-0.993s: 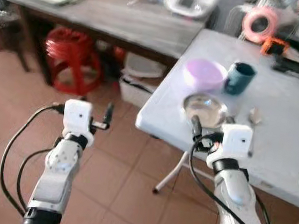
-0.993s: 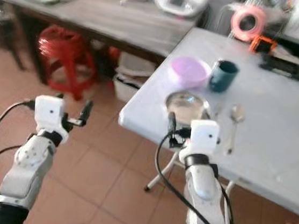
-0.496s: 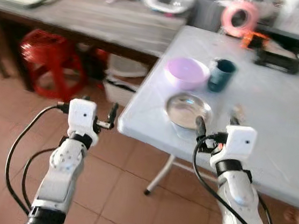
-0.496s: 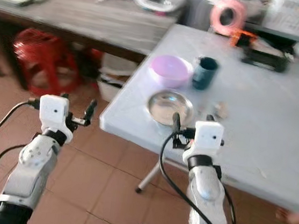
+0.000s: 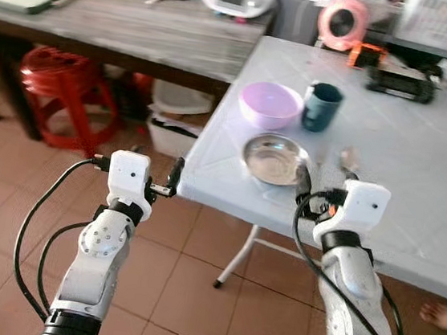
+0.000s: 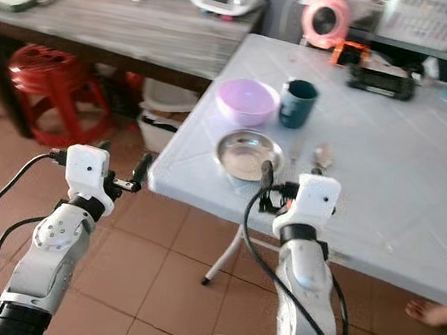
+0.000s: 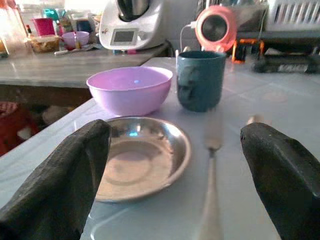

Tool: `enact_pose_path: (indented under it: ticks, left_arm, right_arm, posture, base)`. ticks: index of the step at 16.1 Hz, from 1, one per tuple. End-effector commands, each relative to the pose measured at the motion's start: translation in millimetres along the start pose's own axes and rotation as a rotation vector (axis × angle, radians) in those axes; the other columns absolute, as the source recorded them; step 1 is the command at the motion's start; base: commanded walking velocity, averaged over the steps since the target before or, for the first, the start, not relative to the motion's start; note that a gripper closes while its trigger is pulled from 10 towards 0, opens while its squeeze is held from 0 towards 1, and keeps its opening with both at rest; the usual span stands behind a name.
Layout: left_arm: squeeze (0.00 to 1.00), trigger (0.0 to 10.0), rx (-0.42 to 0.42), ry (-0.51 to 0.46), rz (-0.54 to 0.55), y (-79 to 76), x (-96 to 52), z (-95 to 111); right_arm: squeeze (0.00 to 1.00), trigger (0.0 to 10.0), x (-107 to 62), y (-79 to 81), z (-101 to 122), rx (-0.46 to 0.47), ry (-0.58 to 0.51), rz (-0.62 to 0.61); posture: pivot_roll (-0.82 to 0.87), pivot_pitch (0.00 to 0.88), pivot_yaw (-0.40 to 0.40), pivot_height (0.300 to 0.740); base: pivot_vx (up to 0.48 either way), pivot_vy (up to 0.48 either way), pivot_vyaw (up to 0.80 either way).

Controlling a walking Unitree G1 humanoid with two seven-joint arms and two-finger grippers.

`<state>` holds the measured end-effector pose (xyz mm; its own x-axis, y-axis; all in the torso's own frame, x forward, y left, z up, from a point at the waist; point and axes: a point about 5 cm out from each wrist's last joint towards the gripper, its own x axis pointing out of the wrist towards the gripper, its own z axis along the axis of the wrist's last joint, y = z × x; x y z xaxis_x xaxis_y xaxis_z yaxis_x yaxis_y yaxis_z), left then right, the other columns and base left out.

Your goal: Setting the table

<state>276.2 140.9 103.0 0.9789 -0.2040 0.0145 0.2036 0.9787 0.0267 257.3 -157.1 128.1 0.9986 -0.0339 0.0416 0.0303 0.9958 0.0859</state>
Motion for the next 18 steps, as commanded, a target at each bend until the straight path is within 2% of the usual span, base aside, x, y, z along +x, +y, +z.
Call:
enact_pose_path:
  ticks: [1, 6, 10, 11, 15, 16, 17, 18]
  left_arm:
    - [0.0, 10.0, 0.017, -0.011, -0.011, 1.2, -0.7, 6]
    - [0.0, 10.0, 0.031, 0.025, -0.019, 8.3, -12.1, 2]
    - [0.0, 10.0, 0.037, 0.044, -0.028, 9.7, -16.8, 2]
    - [0.0, 10.0, 0.04, 0.047, -0.029, 10.4, -17.4, 3]
    - [0.0, 10.0, 0.042, 0.054, -0.033, 9.9, -18.1, 4]
    - [0.0, 10.0, 0.042, 0.056, -0.038, 9.0, -18.2, 4]
    - [0.0, 10.0, 0.042, 0.056, -0.04, 8.8, -18.3, 5]
    - [0.0, 10.0, 0.041, 0.057, -0.04, 8.8, -18.3, 5]
  right_arm:
    - [0.0, 10.0, 1.3, -3.9, -2, 0.042, 0.021, -0.029]
    - [0.0, 10.0, 1.5, -15.9, -8, 0.155, 0.074, -0.134]
    - [0.0, 10.0, 14.8, -20.0, -10, 0.242, 0.134, -0.174]
    - [0.0, 10.0, 21.8, -15.2, -5, 0.258, 0.128, -0.126]
    - [0.0, 10.0, 32.1, -3.4, -6, 0.304, 0.162, -0.065]
    - [0.0, 8.2, 36.3, 3.4, -3, 0.325, 0.165, -0.022]
    - [0.0, 10.0, 38.5, 6.3, -2, 0.329, 0.177, -0.017]
    - [0.0, 10.0, 39.0, 6.6, -3, 0.332, 0.188, -0.023]
  posture:
    - [-0.05, 0.017, 0.026, 0.74]
    - [-0.03, 0.061, 0.039, 0.74]
    - [-0.02, 0.088, 0.051, 0.74]
    - [-0.02, 0.093, 0.054, 0.74]
    - [-0.02, 0.1, 0.057, 0.74]
    - [-0.01, 0.106, 0.056, 0.74]
    - [-0.01, 0.108, 0.054, 0.74]
    - [-0.01, 0.108, 0.054, 0.74]
  base:
    - [0.0, 0.0, 0.0]
    - [0.0, 0.0, 0.0]
    - [0.0, 0.0, 0.0]
    - [0.0, 0.0, 0.0]
    - [0.0, 0.0, 0.0]
    - [0.0, 0.0, 0.0]
    - [0.0, 0.0, 0.0]
    - [0.0, 0.0, 0.0]
